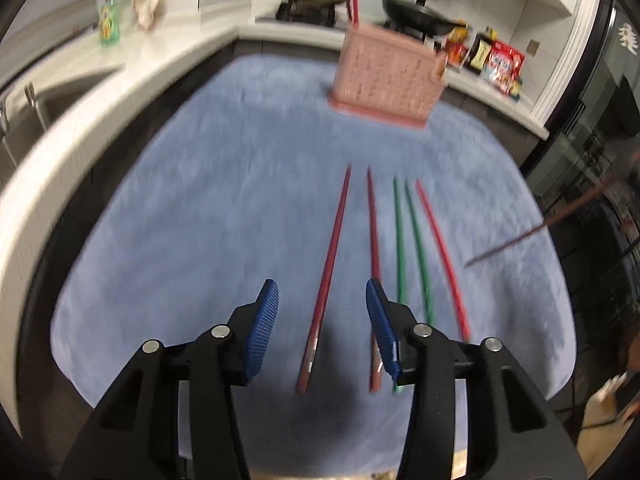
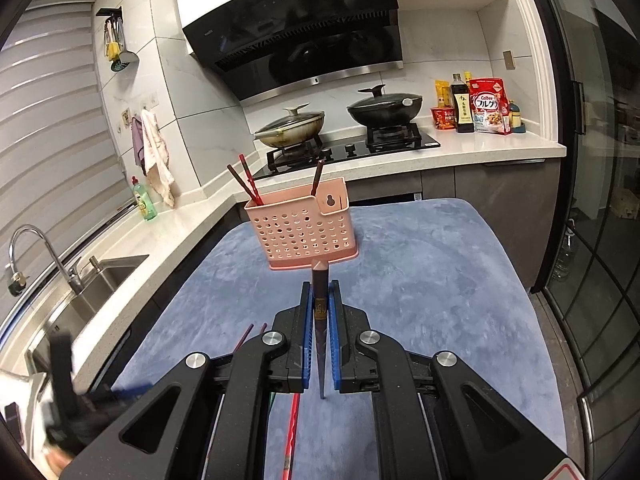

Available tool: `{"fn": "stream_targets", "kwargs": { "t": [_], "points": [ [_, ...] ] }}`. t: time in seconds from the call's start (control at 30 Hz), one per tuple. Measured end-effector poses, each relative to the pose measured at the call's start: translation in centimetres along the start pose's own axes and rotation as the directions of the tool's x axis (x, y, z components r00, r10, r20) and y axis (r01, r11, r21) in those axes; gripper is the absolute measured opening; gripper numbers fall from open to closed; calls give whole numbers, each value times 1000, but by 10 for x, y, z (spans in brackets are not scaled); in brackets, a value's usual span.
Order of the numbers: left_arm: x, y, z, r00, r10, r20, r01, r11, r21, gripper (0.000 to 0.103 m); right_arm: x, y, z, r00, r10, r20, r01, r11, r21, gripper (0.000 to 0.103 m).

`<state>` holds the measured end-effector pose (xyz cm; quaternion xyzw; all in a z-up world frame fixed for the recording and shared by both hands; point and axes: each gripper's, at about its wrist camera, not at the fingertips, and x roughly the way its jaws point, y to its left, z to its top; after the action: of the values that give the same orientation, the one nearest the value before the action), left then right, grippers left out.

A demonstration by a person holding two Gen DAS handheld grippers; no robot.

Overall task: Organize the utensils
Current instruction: 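Grasp the dark red chopstick with the left tool while the right tool lifts the brown chopstick, then carry both held chopsticks over the pink holder with both tools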

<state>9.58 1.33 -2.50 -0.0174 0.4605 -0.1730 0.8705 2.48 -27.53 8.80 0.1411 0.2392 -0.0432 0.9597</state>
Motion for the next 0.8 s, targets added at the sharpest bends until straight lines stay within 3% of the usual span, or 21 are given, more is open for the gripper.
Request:
{"fn": "stream_targets", "kwargs": {
  "t": [0.17,0.37,0.43,0.5,0.57,0.6,0.8],
  "points": [
    [22,11,-28,997,-1,-77,-2,999,-37,43,-5,2,-2,1000,1,-1,-1,1000,3,7],
    [31,9,-39,997,12,-80,-14,1000,-21,40,-9,2,-8,1000,-4,-7,4,1000,10,7],
    [32,8,-40,997,16,-80,-17,1000,-16,31,-10,3,-10,1000,-5,-9,5,1000,10,7],
    [33,8,-39,997,22,-79,-23,1000,-12,29,-10,2,-10,1000,-5,-8,5,1000,9,7],
    [34,9,-39,996,13,-83,-14,1000,-9,13,-10,3,-11,1000,-5,-8,6,1000,9,7],
    [35,9,-39,996,4,-89,-5,1000,-9,10,-10,3,-11,1000,-6,-8,6,1000,9,7],
    [32,2,-40,996,7,-90,-6,1000,5,9,-10,2,-11,1000,-8,-10,8,1000,16,7]
  ]
}}
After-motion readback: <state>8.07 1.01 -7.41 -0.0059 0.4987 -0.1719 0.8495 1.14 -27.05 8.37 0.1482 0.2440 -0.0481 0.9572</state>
